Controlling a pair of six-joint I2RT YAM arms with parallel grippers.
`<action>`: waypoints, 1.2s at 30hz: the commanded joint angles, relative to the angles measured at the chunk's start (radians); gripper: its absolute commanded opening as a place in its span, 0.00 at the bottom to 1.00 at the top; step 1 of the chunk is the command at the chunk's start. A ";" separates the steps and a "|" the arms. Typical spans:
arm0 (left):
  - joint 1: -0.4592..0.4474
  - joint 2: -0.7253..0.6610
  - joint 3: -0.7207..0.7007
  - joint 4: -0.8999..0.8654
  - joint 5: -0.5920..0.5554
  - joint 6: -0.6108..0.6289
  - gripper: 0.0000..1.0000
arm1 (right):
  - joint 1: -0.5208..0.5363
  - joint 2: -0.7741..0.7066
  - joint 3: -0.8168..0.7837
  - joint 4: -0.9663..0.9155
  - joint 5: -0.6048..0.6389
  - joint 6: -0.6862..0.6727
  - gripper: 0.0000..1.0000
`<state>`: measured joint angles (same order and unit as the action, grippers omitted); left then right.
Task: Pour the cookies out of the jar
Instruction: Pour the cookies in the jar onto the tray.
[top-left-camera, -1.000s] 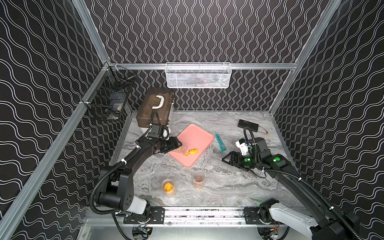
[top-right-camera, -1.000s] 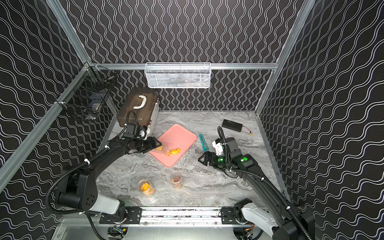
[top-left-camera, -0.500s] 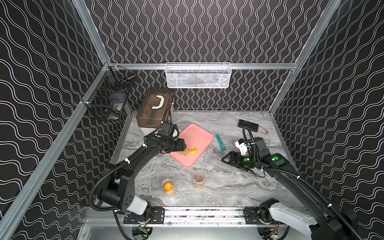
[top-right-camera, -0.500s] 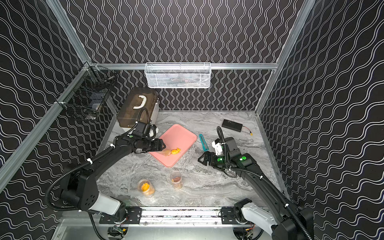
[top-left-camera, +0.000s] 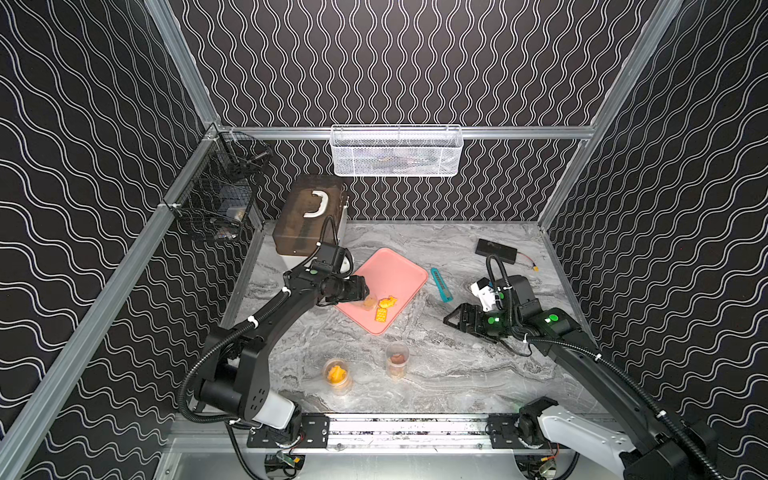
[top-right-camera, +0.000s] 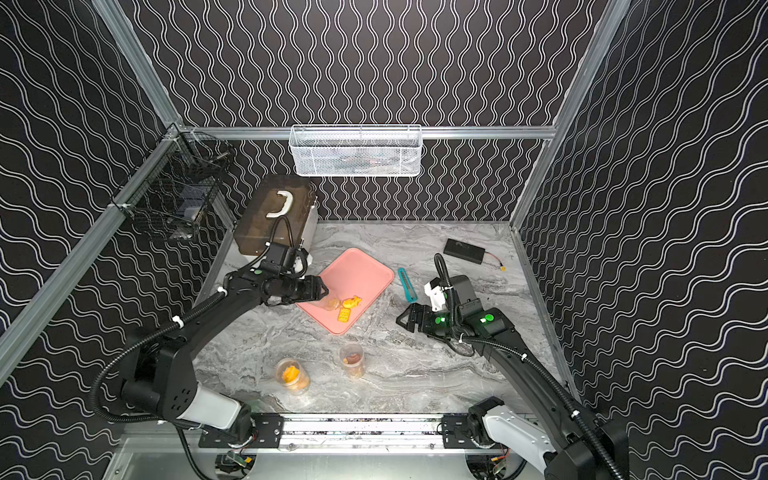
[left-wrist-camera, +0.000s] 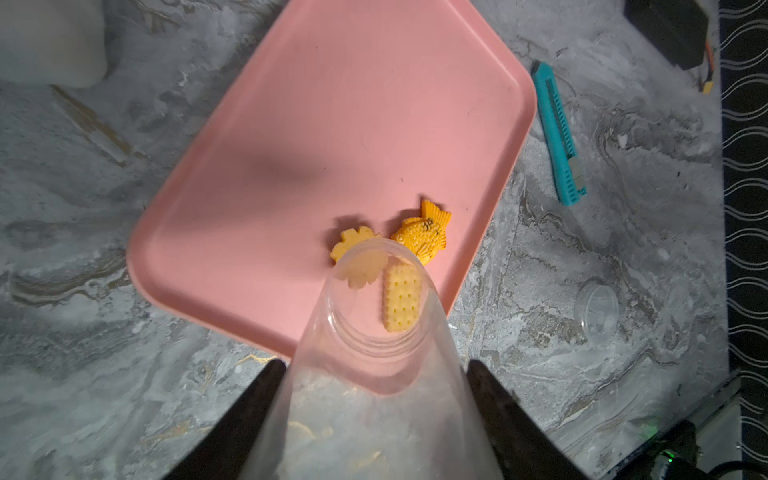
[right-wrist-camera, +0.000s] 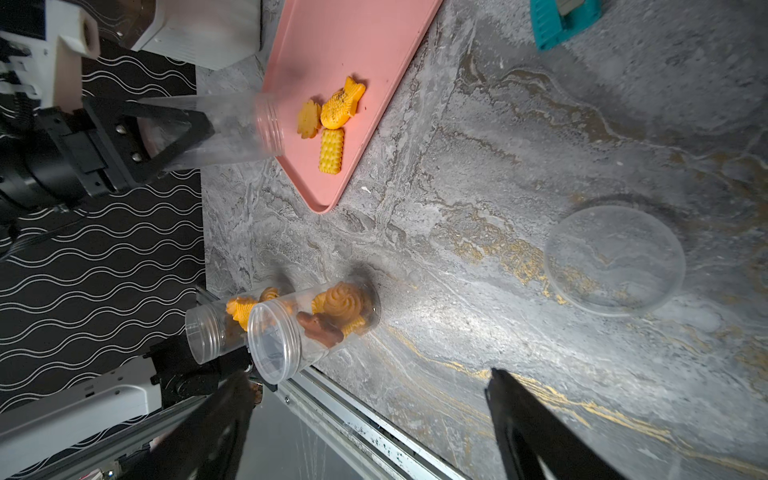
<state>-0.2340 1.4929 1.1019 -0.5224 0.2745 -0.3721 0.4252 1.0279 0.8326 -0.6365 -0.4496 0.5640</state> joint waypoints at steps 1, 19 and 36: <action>0.023 -0.017 0.016 0.004 0.077 -0.016 0.29 | 0.001 -0.004 -0.002 -0.009 0.012 -0.004 0.91; 0.121 -0.191 -0.070 0.096 0.406 -0.184 0.30 | 0.001 0.023 0.057 -0.102 0.072 -0.019 0.91; 0.125 -0.214 -0.141 0.245 0.561 -0.331 0.30 | 0.001 0.020 0.076 -0.109 0.061 -0.006 0.92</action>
<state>-0.1104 1.2854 0.9710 -0.3546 0.7864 -0.6601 0.4252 1.0527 0.8993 -0.7357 -0.3897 0.5568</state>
